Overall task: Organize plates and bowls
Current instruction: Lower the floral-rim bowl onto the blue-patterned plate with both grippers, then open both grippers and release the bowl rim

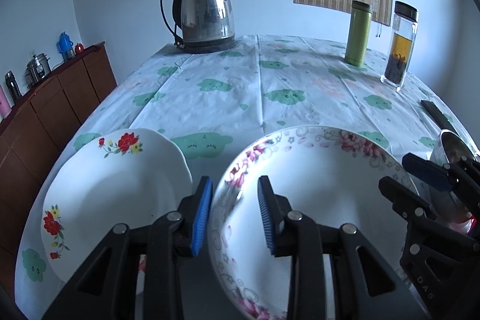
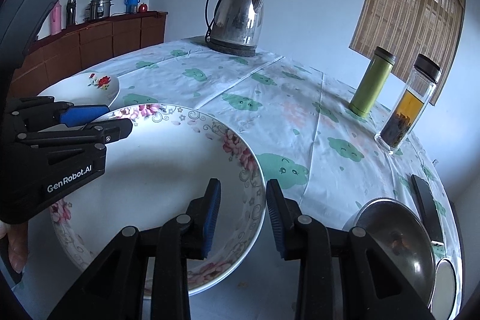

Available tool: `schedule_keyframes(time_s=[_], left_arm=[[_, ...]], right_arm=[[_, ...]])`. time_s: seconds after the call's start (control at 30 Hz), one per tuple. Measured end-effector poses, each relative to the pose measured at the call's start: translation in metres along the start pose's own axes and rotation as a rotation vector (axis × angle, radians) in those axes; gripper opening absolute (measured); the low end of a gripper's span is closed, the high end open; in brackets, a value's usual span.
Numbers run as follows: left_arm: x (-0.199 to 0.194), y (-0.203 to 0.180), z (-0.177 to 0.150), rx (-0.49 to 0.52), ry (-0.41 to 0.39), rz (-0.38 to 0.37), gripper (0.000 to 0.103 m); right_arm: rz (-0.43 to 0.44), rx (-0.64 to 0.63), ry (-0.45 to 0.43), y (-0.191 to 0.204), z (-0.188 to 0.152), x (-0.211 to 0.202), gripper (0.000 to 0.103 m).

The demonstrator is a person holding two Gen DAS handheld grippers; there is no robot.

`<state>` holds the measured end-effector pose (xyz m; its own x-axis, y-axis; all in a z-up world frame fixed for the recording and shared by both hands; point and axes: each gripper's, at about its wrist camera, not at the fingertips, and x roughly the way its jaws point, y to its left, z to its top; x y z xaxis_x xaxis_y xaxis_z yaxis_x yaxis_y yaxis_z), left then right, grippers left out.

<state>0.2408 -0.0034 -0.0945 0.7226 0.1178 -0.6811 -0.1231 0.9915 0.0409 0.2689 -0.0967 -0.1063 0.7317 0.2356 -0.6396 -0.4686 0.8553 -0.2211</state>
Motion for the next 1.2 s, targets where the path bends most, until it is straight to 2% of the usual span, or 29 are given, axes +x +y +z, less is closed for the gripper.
schedule_keyframes(time_s=[1.13, 1.2], left_arm=[[-0.0011, 0.0005, -0.0025, 0.0, -0.007, -0.001, 0.034], [-0.0018, 0.0011, -0.0027, -0.002, -0.009, 0.001, 0.038]], right_arm=[[-0.003, 0.002, -0.03, -0.002, 0.0005, -0.0033, 0.035], [-0.004, 0.004, -0.036, -0.0025, 0.0003, -0.0048, 0.035]])
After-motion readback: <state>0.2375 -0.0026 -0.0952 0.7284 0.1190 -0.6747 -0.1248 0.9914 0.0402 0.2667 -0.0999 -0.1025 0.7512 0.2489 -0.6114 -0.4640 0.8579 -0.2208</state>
